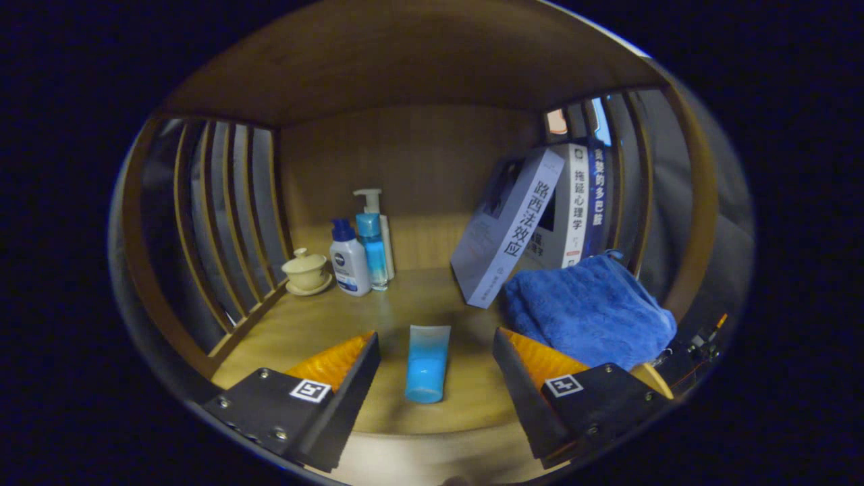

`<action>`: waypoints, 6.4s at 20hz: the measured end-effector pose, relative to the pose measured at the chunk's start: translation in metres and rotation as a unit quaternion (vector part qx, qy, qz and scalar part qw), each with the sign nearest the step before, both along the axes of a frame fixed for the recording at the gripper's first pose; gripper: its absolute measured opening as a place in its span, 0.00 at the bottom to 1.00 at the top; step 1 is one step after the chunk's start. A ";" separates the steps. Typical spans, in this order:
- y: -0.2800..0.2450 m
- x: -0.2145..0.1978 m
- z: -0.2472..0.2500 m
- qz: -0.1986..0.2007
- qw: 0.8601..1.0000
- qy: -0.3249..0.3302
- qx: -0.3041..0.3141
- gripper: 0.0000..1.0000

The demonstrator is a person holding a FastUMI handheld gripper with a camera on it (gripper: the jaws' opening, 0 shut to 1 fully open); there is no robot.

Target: Pull open the drawer, take out the items inside it, and place them on the countertop above the cabinet.

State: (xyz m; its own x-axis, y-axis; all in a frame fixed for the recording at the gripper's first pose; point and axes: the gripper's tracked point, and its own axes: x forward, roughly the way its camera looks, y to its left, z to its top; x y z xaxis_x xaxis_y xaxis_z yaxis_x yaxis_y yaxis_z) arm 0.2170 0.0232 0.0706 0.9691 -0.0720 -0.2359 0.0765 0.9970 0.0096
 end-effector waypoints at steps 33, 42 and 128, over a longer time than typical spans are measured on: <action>-0.061 -0.312 -0.037 0.019 0.993 -0.116 -0.029 0.99; -0.028 -0.297 -0.139 0.050 0.996 -0.072 -0.023 1.00; 0.010 -0.190 -0.105 0.046 0.992 -0.117 -0.022 0.99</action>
